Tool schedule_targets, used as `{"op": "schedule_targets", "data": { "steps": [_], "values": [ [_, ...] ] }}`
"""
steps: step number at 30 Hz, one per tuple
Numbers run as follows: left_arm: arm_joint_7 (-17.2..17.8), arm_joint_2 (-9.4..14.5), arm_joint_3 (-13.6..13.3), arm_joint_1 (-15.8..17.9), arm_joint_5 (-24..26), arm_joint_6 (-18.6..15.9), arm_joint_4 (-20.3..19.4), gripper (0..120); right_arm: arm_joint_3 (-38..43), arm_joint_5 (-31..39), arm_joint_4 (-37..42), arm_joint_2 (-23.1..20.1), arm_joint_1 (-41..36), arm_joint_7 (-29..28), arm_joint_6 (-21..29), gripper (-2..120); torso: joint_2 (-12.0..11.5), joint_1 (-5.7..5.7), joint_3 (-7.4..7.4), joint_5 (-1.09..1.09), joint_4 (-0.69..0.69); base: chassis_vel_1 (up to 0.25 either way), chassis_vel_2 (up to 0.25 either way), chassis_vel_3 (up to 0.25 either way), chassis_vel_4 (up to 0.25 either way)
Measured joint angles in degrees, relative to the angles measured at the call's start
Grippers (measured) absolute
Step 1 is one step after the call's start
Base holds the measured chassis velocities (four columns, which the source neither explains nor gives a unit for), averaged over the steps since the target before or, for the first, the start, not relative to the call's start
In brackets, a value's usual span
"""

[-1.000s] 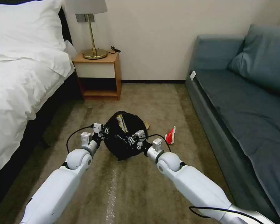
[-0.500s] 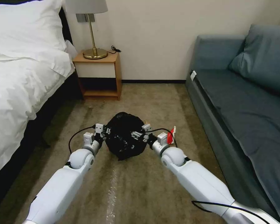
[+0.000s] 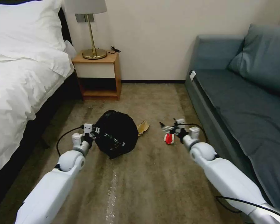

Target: Pick up the trash bin, then pick up the garbage on the floor and place it into the trash bin.

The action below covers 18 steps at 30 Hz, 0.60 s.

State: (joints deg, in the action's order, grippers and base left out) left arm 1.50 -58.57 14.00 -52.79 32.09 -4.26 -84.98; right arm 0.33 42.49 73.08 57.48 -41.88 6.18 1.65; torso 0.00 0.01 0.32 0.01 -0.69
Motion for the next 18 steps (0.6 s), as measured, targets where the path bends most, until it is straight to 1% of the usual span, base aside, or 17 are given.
{"op": "schedule_targets", "data": {
  "steps": [1, 3, 6, 8, 9, 14, 16, 17, 18],
  "values": [
    [0.00, 0.00, 0.00, 0.00, 0.00, 0.00, 0.00, 4, 0.00, 0.00, 0.00, 0.00, 0.00, 0.00, 0.00, 100, 0.00, 0.00, 0.00, 0.00, 0.00, 0.000, 0.000, 0.000, 0.000],
    [0.06, 0.91, 0.93, -1.34, 0.77, -0.62, -2.17, 4, 1.70, 0.07, -2.61, -0.17, -0.79, 2.41, -0.29, 100, 0.00, 0.00, 0.00, -0.01, -0.01, 0.000, 0.000, 0.000, 0.000],
    [0.19, 1.40, 1.29, -1.96, 1.11, -0.84, -3.17, 4, 2.31, -0.06, -3.56, -0.22, -1.29, 3.14, -0.33, 100, 0.00, 0.00, 0.00, -0.01, -0.01, 0.000, 0.000, 0.000, 0.000],
    [0.32, 2.02, 2.32, -3.03, 1.28, -0.97, -4.29, 4, 3.40, -1.44, -4.75, -0.47, -2.68, 4.60, -0.45, 100, 0.00, 0.00, 0.00, -0.01, -0.01, 0.000, 0.000, 0.000, 0.000],
    [0.38, 2.22, 3.31, -3.77, 1.27, -0.98, -4.74, 4, 3.99, -2.13, -5.13, -0.59, -3.73, 5.03, -0.66, 100, 0.00, 0.00, 0.00, -0.01, -0.01, 0.000, 0.000, 0.000, 0.000],
    [0.26, 2.37, 4.63, -4.79, 1.10, -0.98, -5.18, 4, 4.65, -3.10, -5.86, -0.58, -5.26, 5.28, -1.01, 100, 0.00, 0.00, 0.00, -0.01, 0.00, 0.000, 0.000, 0.000, 0.000],
    [0.06, 2.46, 5.52, -5.40, 0.97, -0.91, -5.27, 4, 5.23, -4.24, -7.33, 0.00, -6.01, 5.59, -1.75, 100, 0.00, 0.00, 0.00, -0.01, -0.01, 0.000, 0.000, 0.000, 0.000],
    [0.06, 2.46, 5.52, -5.40, 0.97, -0.91, -5.27, 4, 5.23, -4.24, -7.33, 0.00, -6.01, 5.59, -1.75, 100, 0.00, 0.00, 0.00, -0.01, -0.01, 0.000, 0.000, 0.000, 0.000],
    [-0.04, 2.47, 6.00, -5.64, 0.85, -0.82, -5.27, 4, 5.67, -5.11, -8.95, 0.73, -6.09, 6.04, -2.42, 100, 0.00, 0.00, 0.00, -0.02, -0.01, 0.000, 0.000, 0.000, 0.000]
  ]
}}
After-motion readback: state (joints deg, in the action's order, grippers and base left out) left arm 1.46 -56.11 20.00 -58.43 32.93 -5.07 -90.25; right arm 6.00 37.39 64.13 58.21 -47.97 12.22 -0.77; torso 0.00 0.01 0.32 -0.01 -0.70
